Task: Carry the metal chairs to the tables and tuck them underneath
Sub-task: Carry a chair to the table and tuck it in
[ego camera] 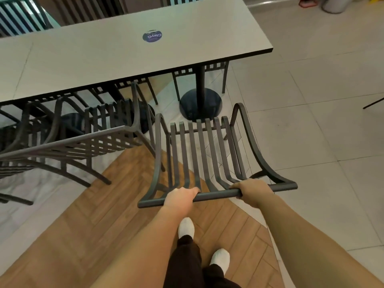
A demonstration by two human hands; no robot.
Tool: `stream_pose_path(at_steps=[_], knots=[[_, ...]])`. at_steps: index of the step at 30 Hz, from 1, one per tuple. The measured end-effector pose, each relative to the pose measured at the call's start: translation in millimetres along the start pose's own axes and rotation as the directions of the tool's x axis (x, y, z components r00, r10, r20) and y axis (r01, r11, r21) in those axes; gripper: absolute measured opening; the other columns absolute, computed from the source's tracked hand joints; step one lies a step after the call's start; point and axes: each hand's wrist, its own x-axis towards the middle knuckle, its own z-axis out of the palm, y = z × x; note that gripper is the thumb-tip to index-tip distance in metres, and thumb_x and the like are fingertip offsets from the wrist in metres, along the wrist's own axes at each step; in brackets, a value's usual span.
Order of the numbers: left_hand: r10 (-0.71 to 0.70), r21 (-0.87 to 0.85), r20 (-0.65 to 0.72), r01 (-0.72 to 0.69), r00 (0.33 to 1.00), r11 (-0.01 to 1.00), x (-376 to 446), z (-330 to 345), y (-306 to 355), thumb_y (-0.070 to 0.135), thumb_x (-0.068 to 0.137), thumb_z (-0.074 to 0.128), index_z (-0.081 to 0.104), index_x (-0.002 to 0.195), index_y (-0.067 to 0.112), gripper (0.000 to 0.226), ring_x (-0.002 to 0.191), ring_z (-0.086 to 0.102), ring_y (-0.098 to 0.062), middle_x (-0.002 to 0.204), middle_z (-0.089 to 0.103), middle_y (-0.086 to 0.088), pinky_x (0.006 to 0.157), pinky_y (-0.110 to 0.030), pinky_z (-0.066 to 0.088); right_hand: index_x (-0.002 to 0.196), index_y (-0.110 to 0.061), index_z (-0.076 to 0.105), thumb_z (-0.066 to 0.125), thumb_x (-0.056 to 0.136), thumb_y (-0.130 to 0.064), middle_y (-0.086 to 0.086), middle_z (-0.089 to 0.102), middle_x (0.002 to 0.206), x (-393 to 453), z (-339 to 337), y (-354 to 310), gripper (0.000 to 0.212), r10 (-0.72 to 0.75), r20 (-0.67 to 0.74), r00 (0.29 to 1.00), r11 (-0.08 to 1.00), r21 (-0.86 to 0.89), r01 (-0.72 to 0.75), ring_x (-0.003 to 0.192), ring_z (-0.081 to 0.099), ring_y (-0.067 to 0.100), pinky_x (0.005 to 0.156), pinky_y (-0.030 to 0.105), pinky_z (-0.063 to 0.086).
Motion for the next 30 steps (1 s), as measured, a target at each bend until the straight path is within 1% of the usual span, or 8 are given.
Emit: stream_pose_path(at_steps=[5,11,16,19,23,28,30], knots=[[0.029,0.027,-0.028,-0.028,0.999,0.999,36.9,-24.1,-6.4,0.009,0.105,0.047,0.041,0.149,0.034,0.051,0.103,0.069,-0.032,0.116,0.071,-0.007,0.088,-0.047,0.06,0.141,-0.043,0.053,0.054,0.104,-0.032,-0.004,0.068,0.112,34.5,-28.9,16.3,0.039,-0.014,0.001,1.0,1.0,-0.024,0.014,0.099,0.064,0.017,0.087,0.036,0.057],[0.087,0.035,-0.052,-0.085,0.995,0.996,98.6,-67.5,-17.0,0.012,0.105,0.049,0.046,0.145,0.027,0.043,0.1,0.069,-0.032,0.114,0.07,-0.008,0.085,-0.046,0.06,0.141,-0.045,0.053,0.053,0.105,-0.029,-0.005,0.069,0.112,89.5,-74.0,42.4,0.039,0.007,-0.005,1.0,0.999,-0.045,-0.007,0.096,0.065,0.016,0.085,0.033,0.058],[0.101,0.004,-0.069,-0.101,0.992,0.995,153.0,-107.6,-24.2,0.013,0.106,0.05,0.046,0.147,0.027,0.043,0.105,0.07,-0.03,0.119,0.07,-0.008,0.091,-0.045,0.059,0.142,-0.047,0.051,0.05,0.105,-0.032,-0.005,0.069,0.113,137.8,-121.2,63.3,0.04,0.015,-0.01,1.0,0.996,-0.084,-0.016,0.098,0.065,0.016,0.086,0.034,0.058],[0.088,-0.019,-0.055,-0.089,0.995,0.996,182.1,-124.5,-28.0,0.014,0.106,0.051,0.048,0.145,0.028,0.042,0.099,0.07,-0.03,0.114,0.071,-0.007,0.089,-0.047,0.061,0.144,-0.048,0.048,0.05,0.105,-0.031,-0.004,0.068,0.116,162.7,-143.0,74.6,0.042,0.024,-0.006,1.0,0.996,-0.091,-0.024,0.101,0.065,0.017,0.089,0.034,0.057],[0.074,-0.008,-0.055,-0.075,0.996,0.997,216.7,-144.8,-31.5,0.013,0.105,0.052,0.047,0.143,0.028,0.041,0.094,0.07,-0.03,0.108,0.071,-0.007,0.085,-0.048,0.062,0.145,-0.049,0.047,0.049,0.106,-0.031,-0.004,0.067,0.12,192.3,-168.4,89.5,0.043,0.024,-0.015,1.0,0.995,-0.101,-0.025,0.103,0.064,0.017,0.086,0.032,0.056],[0.081,0.01,-0.066,-0.08,0.995,0.997,253.8,-172.9,-37.7,0.013,0.106,0.052,0.046,0.146,0.029,0.043,0.091,0.071,-0.028,0.106,0.071,-0.007,0.083,-0.046,0.063,0.145,-0.049,0.048,0.049,0.106,-0.028,-0.004,0.066,0.12,224.9,-193.5,103.1,0.045,0.028,-0.058,0.998,0.995,-0.089,-0.033,0.103,0.064,0.016,0.083,0.03,0.056],[0.088,0.015,-0.054,-0.088,0.995,0.996,261.2,-179.7,-38.5,0.013,0.106,0.052,0.046,0.146,0.028,0.042,0.09,0.071,-0.028,0.106,0.07,-0.007,0.083,-0.045,0.063,0.144,-0.05,0.048,0.049,0.105,-0.027,-0.006,0.066,0.122,231.7,-196.4,107.8,0.045,0.026,-0.073,0.997,0.994,-0.099,-0.034,0.105,0.063,0.016,0.085,0.03,0.056]])
